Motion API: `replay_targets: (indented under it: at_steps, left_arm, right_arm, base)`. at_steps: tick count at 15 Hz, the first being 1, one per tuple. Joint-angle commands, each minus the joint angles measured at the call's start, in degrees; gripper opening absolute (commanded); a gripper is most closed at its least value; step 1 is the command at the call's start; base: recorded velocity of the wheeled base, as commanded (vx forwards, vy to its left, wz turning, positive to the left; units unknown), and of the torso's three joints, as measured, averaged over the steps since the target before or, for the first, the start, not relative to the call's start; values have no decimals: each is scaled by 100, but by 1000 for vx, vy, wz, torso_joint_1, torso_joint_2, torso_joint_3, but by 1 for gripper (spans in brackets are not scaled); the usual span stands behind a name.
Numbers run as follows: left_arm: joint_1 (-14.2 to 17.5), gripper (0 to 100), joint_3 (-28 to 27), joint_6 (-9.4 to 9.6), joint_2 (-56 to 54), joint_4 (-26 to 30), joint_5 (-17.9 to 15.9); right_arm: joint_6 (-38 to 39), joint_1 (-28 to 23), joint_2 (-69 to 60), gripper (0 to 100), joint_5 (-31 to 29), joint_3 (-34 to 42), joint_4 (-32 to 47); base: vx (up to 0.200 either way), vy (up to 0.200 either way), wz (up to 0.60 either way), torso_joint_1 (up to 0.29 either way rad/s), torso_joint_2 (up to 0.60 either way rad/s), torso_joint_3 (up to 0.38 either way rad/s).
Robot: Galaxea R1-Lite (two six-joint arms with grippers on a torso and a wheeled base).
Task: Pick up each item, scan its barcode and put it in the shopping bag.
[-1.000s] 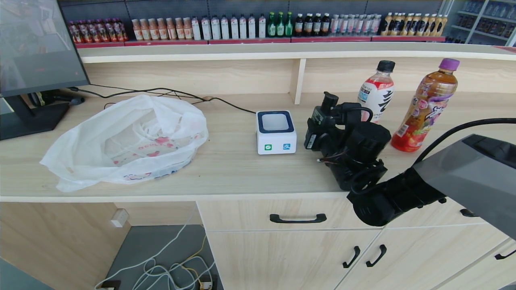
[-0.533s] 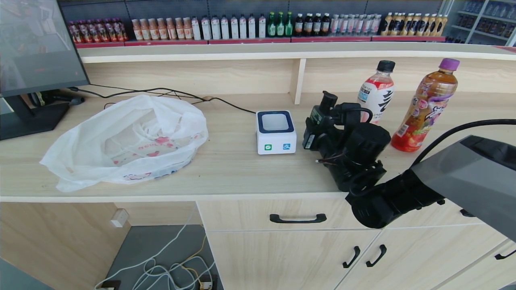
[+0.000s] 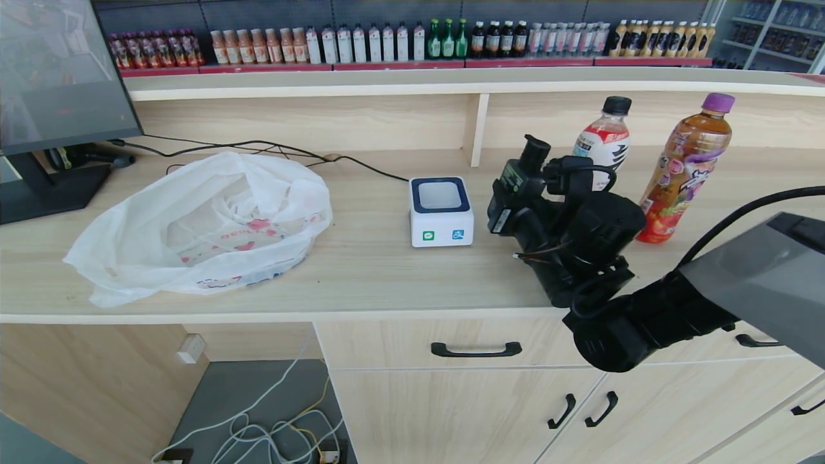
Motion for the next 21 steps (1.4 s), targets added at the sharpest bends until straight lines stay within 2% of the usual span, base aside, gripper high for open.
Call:
replay_targets:
  at_steps: [1,6,8,14,17,21]
  left_arm:
    - [1,100,0,-1,-1,0,0]
    - [1,100,0,-1,-1,0,0]
    - [1,100,0,-1,-1,0,0]
    - [1,100,0,-1,-1,0,0]
    - [1,100,0,-1,-1,0,0]
    - [1,100,0,-1,-1,0,0]
  right_arm:
    - [145,-21,-705,0,-1,159,69]
    - [206,14,-2603,0,-71,2101,52]
    - [285,111,-2972,0,-71,2593,43]
    - [329,498,-3025,0,-97,2672,-71]
    - [373,964,-3025,0,-106,2681,-256]
    - [821,1219,-3095,0,70,2628,-484]
  base:
    - [0,0,0,0,0,0]
    - [0,0,0,0,0,0]
    - [0,0,0,0,0,0]
    - [0,0,0,0,0,0]
    - [0,0,0,0,0,0]
    - [0,0,0,0,0,0]
